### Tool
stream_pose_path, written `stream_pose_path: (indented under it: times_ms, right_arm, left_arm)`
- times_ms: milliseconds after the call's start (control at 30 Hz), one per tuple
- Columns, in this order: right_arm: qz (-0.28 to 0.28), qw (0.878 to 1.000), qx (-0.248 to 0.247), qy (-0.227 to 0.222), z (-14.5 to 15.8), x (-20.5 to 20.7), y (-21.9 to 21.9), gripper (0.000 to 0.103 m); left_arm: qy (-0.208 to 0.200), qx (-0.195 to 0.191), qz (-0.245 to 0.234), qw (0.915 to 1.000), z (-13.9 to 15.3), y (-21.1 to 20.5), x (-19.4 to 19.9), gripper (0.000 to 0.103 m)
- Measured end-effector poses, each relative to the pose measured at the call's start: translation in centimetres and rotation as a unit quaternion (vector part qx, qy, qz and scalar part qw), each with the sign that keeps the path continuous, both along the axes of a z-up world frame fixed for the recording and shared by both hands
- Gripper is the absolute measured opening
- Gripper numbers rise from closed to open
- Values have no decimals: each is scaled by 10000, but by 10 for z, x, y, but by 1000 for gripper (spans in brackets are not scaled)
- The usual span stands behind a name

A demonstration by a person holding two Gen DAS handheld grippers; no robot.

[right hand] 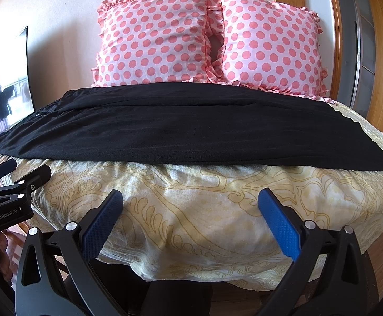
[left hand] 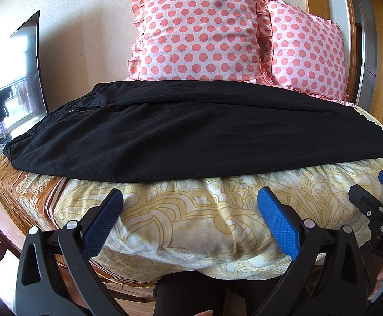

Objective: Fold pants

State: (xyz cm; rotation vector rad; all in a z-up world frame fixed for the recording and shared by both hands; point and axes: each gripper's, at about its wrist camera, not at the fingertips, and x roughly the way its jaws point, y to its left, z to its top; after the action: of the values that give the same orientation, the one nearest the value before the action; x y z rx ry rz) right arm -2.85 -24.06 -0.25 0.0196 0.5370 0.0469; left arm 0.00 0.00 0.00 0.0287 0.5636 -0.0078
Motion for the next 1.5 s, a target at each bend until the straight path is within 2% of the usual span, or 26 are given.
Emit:
stream_pose_path:
  times_ms: [833,1000,1133,1200,1333,1500]
  right_arm:
    - [98,9999,-18,34,1,1,-2,102]
    - [370,9992,29,119,14,3,-15,102]
    - [79,9992,59,-400,57,5,-55,102]
    - [-191,9988,26,-440,80,23,-81,102]
    - [-701,9968,383,-104,116,86,-143,102]
    - [-1646,9848,348,440,131,185,-218,102]
  left_arm:
    - [-12,5,-14,10000,0,0,0,101]
    - [67,-19,-174,9998,6,2,-4,101]
    - [-274,-154,-324,9990,31,10,-7,101]
    - [-455,-208,-378,9980,48,13,-1,101]
    - [-599,-381,-455,9964,69,13,24,101]
    - [-579,-183,-448,9971,79,3,64,101]
